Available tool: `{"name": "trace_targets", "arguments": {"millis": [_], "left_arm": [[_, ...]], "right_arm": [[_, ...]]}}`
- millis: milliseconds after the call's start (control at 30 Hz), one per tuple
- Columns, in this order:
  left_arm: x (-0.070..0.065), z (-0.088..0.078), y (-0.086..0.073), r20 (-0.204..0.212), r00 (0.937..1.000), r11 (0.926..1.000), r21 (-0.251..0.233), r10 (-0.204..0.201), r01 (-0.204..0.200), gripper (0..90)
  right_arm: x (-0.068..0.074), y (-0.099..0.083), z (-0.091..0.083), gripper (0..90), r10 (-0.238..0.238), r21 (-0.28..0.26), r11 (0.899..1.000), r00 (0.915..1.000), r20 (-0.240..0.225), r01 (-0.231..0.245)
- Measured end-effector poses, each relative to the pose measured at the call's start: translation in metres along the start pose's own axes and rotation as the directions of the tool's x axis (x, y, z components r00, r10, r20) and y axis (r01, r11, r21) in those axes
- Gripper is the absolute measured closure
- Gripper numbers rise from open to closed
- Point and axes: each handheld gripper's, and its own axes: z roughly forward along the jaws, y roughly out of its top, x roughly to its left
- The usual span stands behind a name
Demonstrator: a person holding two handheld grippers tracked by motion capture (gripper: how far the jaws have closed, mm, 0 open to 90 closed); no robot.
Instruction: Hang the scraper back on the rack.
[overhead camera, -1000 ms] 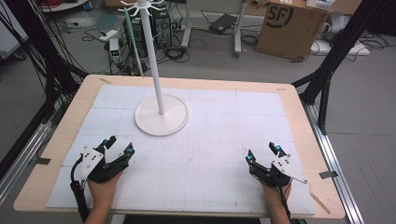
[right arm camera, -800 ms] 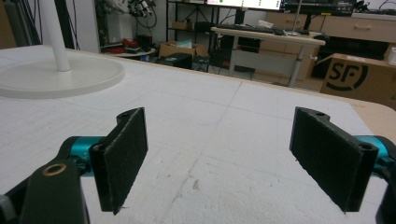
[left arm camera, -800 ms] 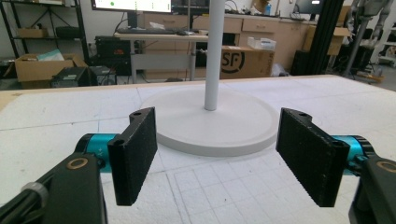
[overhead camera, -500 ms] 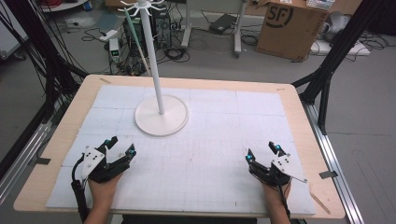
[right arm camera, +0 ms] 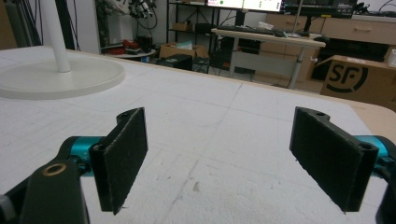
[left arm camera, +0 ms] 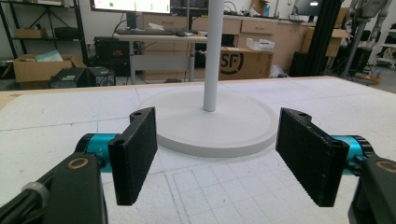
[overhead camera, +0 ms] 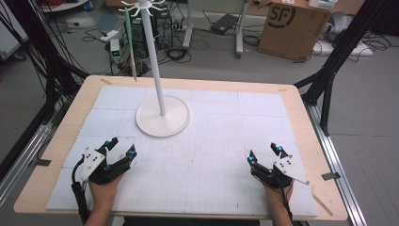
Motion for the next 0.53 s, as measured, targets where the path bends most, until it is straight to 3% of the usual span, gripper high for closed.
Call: {"name": "trace_targets", "arguments": {"millis": [533], "left_arm": [[0.0007, 0.0003, 0.0001, -0.006, 1.0, 1.0, -0.005, -0.004, 0.004, 30.2]], "right_arm": [[-0.0001, 0.0, 0.0001, 18.7, -0.001, -0.001, 1.0, 1.0, -0.001, 0.001]]}}
